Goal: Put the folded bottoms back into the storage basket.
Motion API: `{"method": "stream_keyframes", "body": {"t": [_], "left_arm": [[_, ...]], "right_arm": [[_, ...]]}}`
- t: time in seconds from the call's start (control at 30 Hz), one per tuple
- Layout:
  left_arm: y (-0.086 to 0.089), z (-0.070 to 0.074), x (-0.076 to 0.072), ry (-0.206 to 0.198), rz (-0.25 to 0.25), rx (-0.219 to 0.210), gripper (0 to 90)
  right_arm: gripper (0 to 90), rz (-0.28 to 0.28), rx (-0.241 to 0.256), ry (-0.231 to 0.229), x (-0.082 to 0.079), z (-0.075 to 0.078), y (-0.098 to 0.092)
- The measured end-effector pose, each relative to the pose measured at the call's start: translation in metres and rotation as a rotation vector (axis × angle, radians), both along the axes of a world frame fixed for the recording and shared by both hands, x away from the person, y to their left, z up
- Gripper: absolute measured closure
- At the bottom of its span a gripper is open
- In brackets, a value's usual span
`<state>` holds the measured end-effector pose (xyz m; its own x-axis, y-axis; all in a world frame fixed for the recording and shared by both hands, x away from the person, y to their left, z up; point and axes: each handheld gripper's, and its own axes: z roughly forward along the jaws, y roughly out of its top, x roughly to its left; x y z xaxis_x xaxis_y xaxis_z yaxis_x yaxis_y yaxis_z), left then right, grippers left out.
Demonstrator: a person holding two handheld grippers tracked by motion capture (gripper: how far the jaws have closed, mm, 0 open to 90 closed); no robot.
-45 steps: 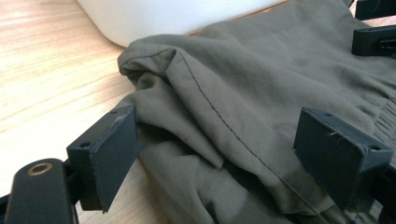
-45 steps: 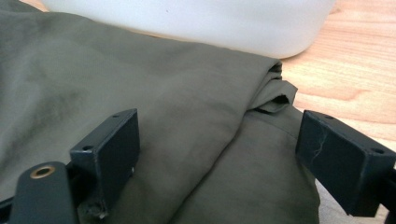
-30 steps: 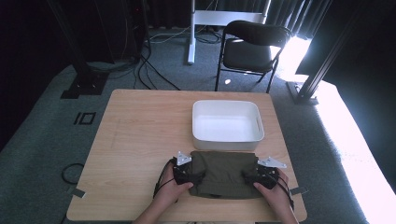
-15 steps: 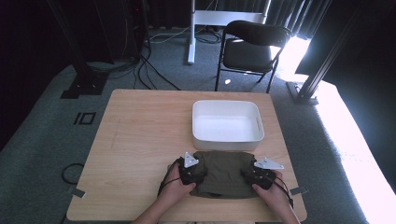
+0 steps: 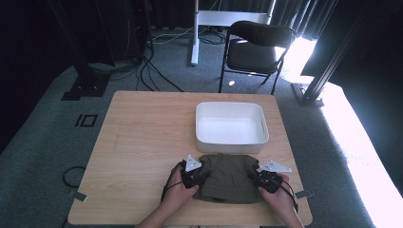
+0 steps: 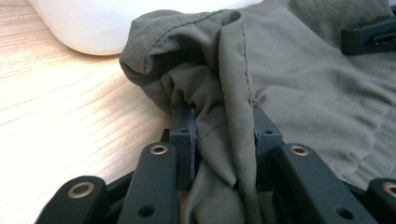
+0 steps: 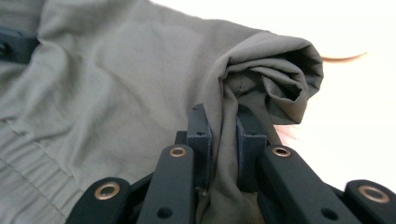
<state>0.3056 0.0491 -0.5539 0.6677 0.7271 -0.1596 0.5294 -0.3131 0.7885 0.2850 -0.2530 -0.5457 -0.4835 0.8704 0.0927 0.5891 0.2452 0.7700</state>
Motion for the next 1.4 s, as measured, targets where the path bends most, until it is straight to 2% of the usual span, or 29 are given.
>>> {"method": "stream_keyframes", "body": {"t": [0.2,0.3,0.47,0.53,0.57,0.67,0.8,0.87,1.03,1.4], "left_arm": [[0.003,0.013,-0.006,-0.008,-0.031,-0.013,72.5],[0.006,0.021,-0.009,-0.029,-0.034,-0.021,72.9],[0.011,0.037,-0.014,-0.054,-0.037,-0.061,72.9],[0.011,0.037,-0.014,-0.054,-0.037,-0.061,72.9],[0.014,0.045,-0.016,-0.062,-0.047,-0.073,72.9],[0.015,0.053,-0.016,-0.075,-0.053,-0.076,72.9],[0.016,0.063,-0.017,-0.090,-0.061,-0.083,72.9],[0.017,0.068,-0.015,-0.106,-0.062,-0.092,72.9],[0.018,0.078,-0.008,-0.115,-0.068,-0.116,72.9],[0.017,0.104,0.003,-0.163,-0.071,-0.102,72.9]], "right_arm": [[81.0,0.022,0.023,-0.032,-0.008,0.014,-0.001],[81.1,0.027,0.045,-0.046,-0.012,0.021,-0.001],[81.2,0.032,0.096,-0.068,-0.019,0.036,-0.002],[81.2,0.036,0.096,-0.076,-0.020,0.038,-0.002],[81.2,0.038,0.112,-0.085,-0.022,0.044,-0.003],[81.2,0.046,0.136,-0.097,-0.025,0.052,-0.003],[81.1,0.047,0.143,-0.115,-0.027,0.061,-0.004],[81.1,0.046,0.158,-0.128,-0.027,0.064,-0.005],[81.1,0.041,0.179,-0.143,-0.022,0.073,-0.007],[81.1,0.037,0.206,-0.174,-0.007,0.092,-0.010]]}}
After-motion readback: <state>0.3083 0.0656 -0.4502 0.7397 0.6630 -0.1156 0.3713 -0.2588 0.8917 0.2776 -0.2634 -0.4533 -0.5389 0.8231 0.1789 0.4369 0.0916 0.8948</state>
